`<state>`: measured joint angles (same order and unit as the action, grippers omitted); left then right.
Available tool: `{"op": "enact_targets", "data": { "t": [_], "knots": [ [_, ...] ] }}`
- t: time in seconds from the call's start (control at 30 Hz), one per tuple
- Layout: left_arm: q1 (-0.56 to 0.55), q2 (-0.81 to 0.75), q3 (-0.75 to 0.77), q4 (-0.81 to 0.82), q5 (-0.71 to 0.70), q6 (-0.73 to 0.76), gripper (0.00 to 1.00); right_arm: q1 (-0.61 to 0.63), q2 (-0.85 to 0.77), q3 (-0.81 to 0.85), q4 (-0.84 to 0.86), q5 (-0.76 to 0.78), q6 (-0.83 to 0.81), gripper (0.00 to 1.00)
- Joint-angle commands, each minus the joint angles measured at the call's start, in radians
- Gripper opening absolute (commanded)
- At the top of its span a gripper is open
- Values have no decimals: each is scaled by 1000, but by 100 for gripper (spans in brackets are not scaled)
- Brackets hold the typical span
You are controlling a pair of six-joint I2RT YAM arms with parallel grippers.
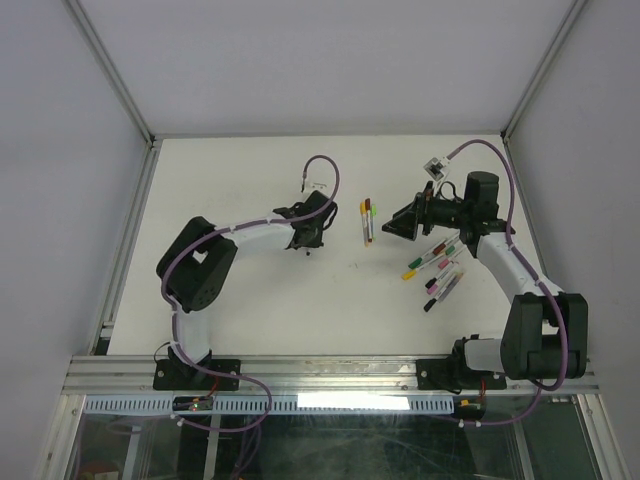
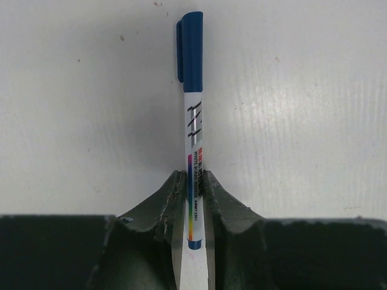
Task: Open the pen caps
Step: Pick up the pen from the center of the board.
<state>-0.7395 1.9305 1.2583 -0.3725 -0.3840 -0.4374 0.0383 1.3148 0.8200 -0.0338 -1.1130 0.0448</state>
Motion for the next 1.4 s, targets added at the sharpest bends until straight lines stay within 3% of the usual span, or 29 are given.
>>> {"op": "enact_targets", "data": {
  "t": [0.0,0.13,0.33,0.47,0.73,0.97,1.27,1.37],
  "knots": [
    [-1,-83,-36,38,7,-38,19,6,-3,7,49,-25,9,82],
    [-3,-110,-63,39,20,-47,23,6,-3,8,48,-26,9,82],
    [-9,-161,-98,39,14,-66,38,6,1,10,47,-32,12,82],
    [-21,-152,-87,30,0,-71,43,5,1,10,48,-36,12,82],
    [-41,-79,-30,-37,-66,-78,44,6,0,12,47,-34,11,82],
    [-48,-40,-18,-37,-35,-82,39,5,-2,12,42,-34,7,82],
    [-50,-41,-26,-36,-19,-100,6,6,1,13,43,-40,12,82],
    [-55,-64,-37,-25,-18,-105,0,5,3,11,48,-45,20,82]
  ]
}}
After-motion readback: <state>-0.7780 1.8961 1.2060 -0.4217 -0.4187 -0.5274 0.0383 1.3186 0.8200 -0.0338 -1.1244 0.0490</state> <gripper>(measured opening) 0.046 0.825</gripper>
